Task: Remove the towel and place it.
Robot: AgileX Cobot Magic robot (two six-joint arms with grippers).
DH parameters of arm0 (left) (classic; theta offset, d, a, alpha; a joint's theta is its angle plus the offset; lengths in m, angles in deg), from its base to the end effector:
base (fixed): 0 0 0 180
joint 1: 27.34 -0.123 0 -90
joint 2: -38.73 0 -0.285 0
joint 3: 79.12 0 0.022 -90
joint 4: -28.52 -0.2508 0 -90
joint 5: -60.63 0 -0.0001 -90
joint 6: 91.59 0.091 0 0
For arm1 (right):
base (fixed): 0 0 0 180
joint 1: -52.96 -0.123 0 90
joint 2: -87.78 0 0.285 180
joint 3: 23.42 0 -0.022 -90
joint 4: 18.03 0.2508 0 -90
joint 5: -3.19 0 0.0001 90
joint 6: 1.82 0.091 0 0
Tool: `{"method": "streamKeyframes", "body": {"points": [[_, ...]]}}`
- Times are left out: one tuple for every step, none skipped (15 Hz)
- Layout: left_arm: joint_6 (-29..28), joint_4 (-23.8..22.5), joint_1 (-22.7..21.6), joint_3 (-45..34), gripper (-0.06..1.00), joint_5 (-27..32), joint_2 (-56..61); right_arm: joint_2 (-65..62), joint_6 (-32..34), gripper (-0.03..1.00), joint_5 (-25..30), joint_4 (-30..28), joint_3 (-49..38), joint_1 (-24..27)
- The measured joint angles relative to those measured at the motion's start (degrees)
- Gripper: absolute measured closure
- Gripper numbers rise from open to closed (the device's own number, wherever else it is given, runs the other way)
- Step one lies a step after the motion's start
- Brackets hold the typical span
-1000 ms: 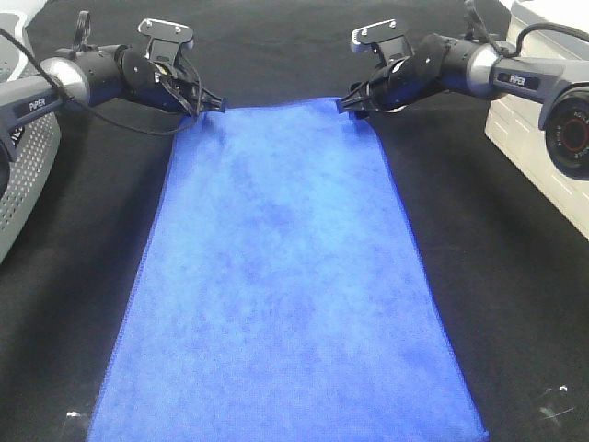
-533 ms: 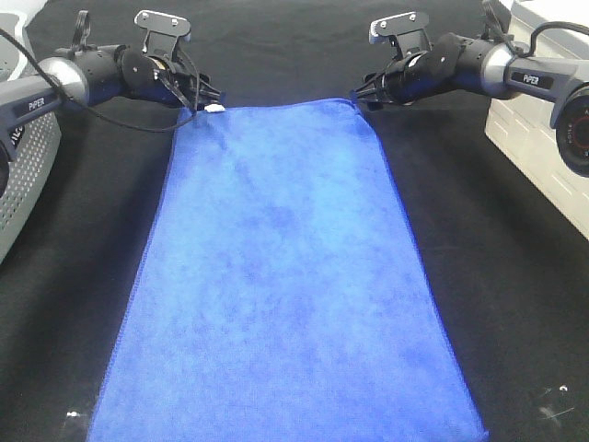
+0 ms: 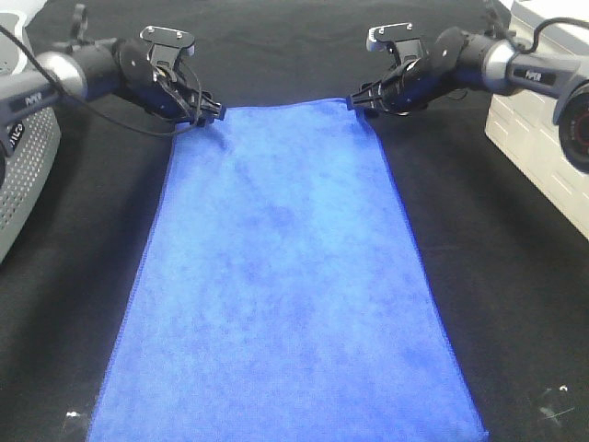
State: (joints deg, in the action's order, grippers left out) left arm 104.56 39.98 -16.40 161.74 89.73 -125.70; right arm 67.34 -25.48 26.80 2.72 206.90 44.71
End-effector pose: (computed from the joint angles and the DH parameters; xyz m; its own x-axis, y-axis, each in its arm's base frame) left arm 0.5781 -0.1207 0.1011 -0.6280 0.2292 -0.7437 0.3278 0.9446 0.0143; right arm 0.5707 0.0958 0.1009 -0.6339 -0.1707 -0.7544 -0.2981 0.9539 0.0347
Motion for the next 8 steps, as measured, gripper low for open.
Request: {"method": "streamKeyframes", "body": {"points": [[-0.2, -0.3, 0.0, 0.0, 0.35, 4.9, 1.6, -1.5, 0.0, 0.32, 4.9, 0.0, -0.1, 0.0], [-1.4, -0.8, 0.0, 0.0, 0.33, 10.1, 3.7, -3.7, 0.1, 0.32, 10.4, -0.1, -0.1, 0.0], [-3.6, -1.4, 0.0, 0.0, 0.30, 16.4, 6.0, -6.2, 0.7, 0.32, 16.0, -0.1, -0.1, 0.0], [-6.0, -2.2, 0.0, 0.0, 0.27, 23.1, 8.3, -8.8, 2.1, 0.32, 21.1, -0.1, -0.1, 0.0], [-8.7, -3.0, 0.0, 0.0, 0.24, 29.1, 10.5, -11.4, 4.8, 0.31, 27.2, -0.1, -0.1, 0.0], [-11.1, -3.9, 0.0, 0.0, 0.21, 34.8, 13.1, -14.5, 7.2, 0.28, 32.6, -0.1, -0.1, 0.0], [-13.0, -4.5, 0.0, 0.0, 0.19, 38.7, 15.4, -17.2, 9.4, 0.24, 37.9, -0.6, -0.1, 0.0], [-14.5, -4.9, 0.0, 0.0, 0.19, 39.8, 17.7, -20.2, 11.5, 0.21, 42.9, -1.3, -0.1, 0.0]]}}
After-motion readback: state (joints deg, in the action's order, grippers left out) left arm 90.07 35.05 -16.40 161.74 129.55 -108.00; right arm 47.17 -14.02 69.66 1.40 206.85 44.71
